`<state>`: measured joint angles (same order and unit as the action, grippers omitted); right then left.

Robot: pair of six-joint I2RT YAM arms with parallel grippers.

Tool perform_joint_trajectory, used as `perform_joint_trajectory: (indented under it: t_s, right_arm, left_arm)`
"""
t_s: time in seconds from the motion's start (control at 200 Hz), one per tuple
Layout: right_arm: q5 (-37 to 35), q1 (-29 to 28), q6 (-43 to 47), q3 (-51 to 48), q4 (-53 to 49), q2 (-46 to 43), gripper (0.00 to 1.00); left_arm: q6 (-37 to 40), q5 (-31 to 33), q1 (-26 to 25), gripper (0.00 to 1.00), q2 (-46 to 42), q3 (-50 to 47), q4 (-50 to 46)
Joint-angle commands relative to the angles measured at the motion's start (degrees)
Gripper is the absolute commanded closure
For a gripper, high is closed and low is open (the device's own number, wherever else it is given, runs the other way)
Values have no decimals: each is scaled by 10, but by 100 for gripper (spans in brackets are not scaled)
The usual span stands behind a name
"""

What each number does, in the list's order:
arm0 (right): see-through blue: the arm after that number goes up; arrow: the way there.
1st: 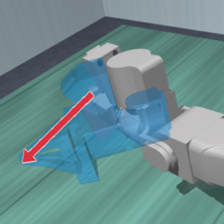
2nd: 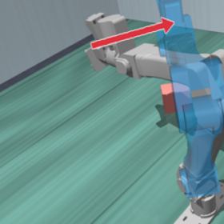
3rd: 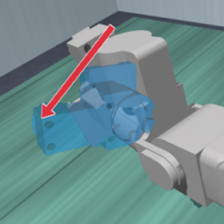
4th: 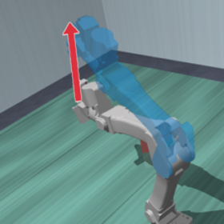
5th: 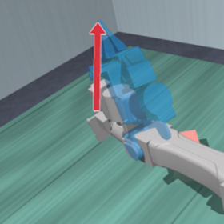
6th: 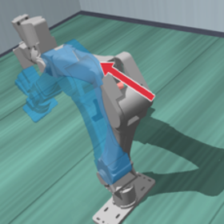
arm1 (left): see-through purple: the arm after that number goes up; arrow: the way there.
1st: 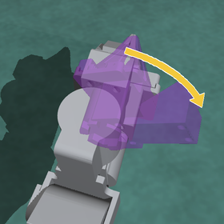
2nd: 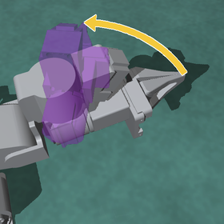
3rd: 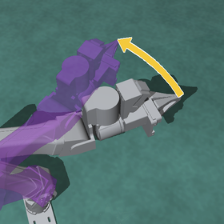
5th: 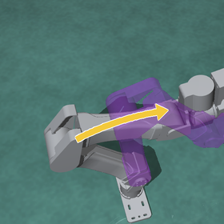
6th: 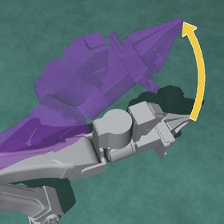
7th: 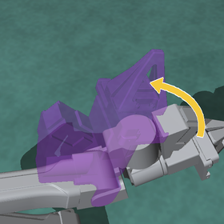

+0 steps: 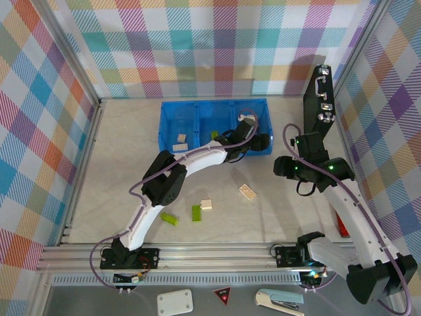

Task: Sort the legos into containers by color
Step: Place the lego in the container.

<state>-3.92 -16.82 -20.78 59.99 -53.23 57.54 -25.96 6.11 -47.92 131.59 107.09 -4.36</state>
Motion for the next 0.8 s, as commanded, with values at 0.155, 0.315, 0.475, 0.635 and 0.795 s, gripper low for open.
perform_joint_trajectory:
  t_s: [0.155, 0.315, 0.475, 0.635, 0.795]
  right_arm:
    - [58, 1, -16, -28, 25, 24, 47]
    - [66, -13, -21, -40, 39, 48, 47]
    - [66, -31, -27, -48, 56, 75, 47]
    - [54, -54, -21, -51, 73, 114, 47]
    - [30, -92, 15, -37, 72, 171, 47]
  left_arm:
    - [5, 7, -4, 28, -111, -56, -27]
    - [13, 13, -3, 28, -159, -102, -64]
    - [13, 19, -1, 28, -208, -158, -102]
    - [3, 22, 9, 28, -262, -227, -126]
    - [-6, 29, 19, 29, -312, -286, -150]
